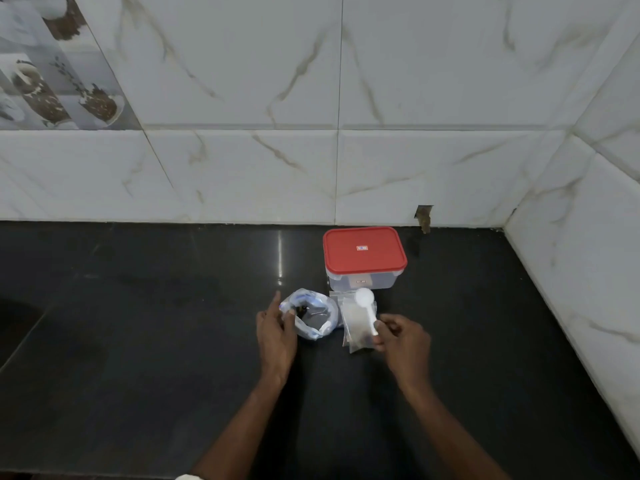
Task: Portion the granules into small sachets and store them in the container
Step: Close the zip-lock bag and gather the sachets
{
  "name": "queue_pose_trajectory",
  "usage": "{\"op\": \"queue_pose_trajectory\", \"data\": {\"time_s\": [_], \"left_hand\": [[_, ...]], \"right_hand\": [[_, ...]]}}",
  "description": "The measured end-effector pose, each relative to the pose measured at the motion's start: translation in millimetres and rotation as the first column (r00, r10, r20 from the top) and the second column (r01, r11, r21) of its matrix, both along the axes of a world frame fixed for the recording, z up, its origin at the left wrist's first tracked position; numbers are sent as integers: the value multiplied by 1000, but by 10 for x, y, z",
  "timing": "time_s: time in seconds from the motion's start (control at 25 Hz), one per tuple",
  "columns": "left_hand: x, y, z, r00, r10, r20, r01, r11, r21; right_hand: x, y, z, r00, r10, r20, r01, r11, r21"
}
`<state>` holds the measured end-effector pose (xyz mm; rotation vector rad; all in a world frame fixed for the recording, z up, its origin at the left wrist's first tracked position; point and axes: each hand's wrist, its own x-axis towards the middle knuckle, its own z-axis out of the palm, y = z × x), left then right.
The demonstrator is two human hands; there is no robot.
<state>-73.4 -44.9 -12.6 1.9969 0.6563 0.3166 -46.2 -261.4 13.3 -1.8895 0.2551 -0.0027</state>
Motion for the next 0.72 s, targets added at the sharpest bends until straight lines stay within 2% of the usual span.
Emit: {"op": "queue_pose_trajectory", "data": {"time_s": [0.08, 0.16, 0.24, 0.4, 0.52, 0.64, 0.72], "left_hand": [[78, 25, 75, 1000, 14, 6, -14, 999, 38], [199, 90, 41, 1000, 14, -14, -13, 998, 57], [282, 102, 82, 997, 35, -64, -33, 999, 36], [327, 16, 328, 990, 33, -134, -34, 999, -3], [345, 23, 347, 987, 36, -154, -42, 999, -35], [348, 104, 293, 992, 40, -120, -54, 991, -122], [335, 146, 259, 994, 16, -110, -31, 990, -140]], "right_hand": [[35, -242, -114, 998, -35, 53, 49, 952, -302], [85, -374, -227, 997, -22, 74, 61, 815, -577], [148, -385, -324, 999, 18, 49, 23, 702, -712], [286, -242, -479, 989, 149, -3, -90, 581, -809], [389, -166, -555, 977, 203, -68, -173, 558, -812], [445, -146, -547, 978, 200, -49, -161, 591, -791], [424, -135, -490, 984, 171, 47, -87, 695, -713]]}}
